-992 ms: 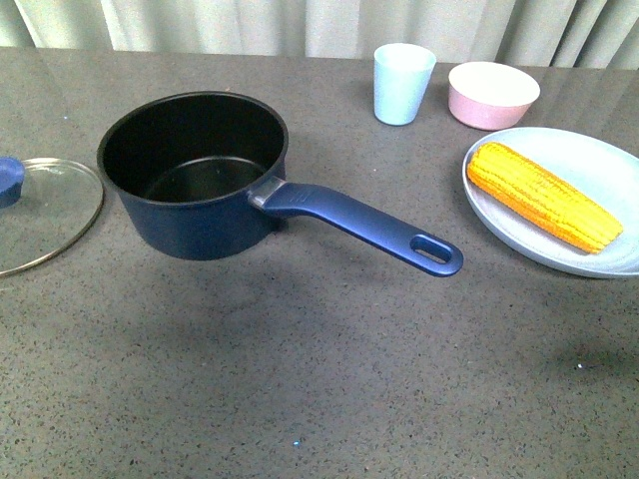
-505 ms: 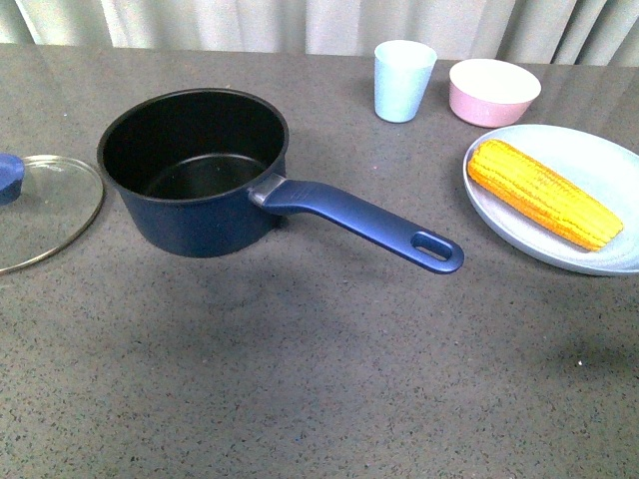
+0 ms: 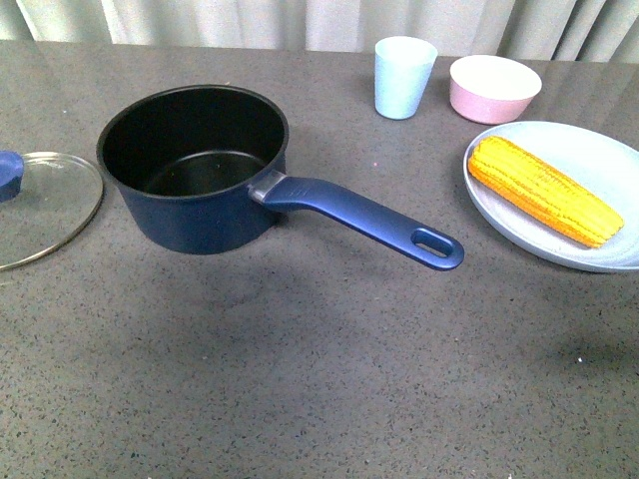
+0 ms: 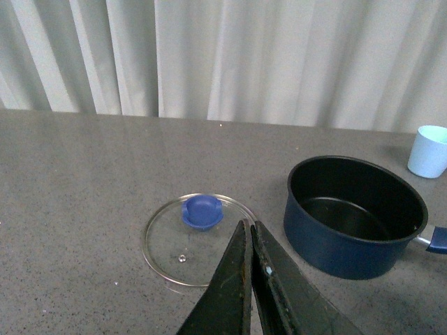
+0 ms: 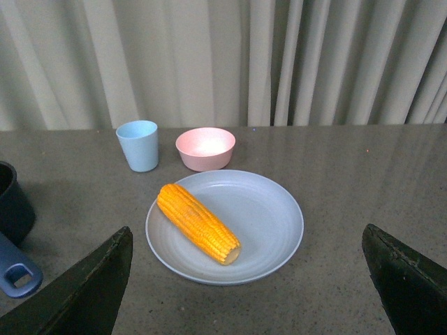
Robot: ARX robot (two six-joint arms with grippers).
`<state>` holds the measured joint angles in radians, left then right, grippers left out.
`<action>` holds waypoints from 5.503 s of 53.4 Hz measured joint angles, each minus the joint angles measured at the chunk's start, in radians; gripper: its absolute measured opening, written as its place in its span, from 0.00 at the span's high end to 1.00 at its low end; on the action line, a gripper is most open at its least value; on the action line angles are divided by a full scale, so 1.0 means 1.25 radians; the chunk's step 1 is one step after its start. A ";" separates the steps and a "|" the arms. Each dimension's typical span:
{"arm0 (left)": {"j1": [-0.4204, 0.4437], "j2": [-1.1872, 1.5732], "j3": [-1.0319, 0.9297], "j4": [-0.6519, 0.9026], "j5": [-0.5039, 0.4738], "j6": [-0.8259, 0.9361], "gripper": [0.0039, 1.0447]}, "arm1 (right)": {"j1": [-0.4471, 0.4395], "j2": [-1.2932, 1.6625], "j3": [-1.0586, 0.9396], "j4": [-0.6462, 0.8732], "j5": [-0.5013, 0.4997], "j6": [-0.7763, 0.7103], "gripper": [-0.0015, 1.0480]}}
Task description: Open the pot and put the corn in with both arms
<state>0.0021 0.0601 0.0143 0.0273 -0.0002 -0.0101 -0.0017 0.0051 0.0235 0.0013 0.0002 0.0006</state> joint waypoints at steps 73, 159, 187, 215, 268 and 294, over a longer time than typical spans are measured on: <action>0.000 -0.036 0.000 -0.022 0.000 0.002 0.08 | -0.105 0.216 0.105 -0.262 -0.186 0.203 0.09; 0.000 -0.036 0.000 -0.022 0.000 0.002 0.08 | -0.018 1.612 0.865 0.020 -0.257 -0.600 0.09; 0.000 -0.036 0.000 -0.022 0.000 0.002 0.08 | -0.019 1.656 0.895 0.020 -0.254 -0.572 0.62; 0.000 -0.036 0.000 -0.022 0.000 0.002 0.08 | 0.138 1.509 1.005 -0.054 -0.426 -0.407 0.80; 0.000 -0.036 0.000 -0.022 0.000 0.002 0.08 | 0.431 1.880 1.509 -0.243 -0.394 -0.297 0.84; 0.000 -0.036 0.000 -0.022 0.000 0.002 0.08 | 0.424 1.895 1.501 -0.222 -0.395 -0.264 0.08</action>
<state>0.0017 0.0147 0.0147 -0.0002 -0.0002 -0.0078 0.5278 2.3741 1.8999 -0.2760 -0.4931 -0.3298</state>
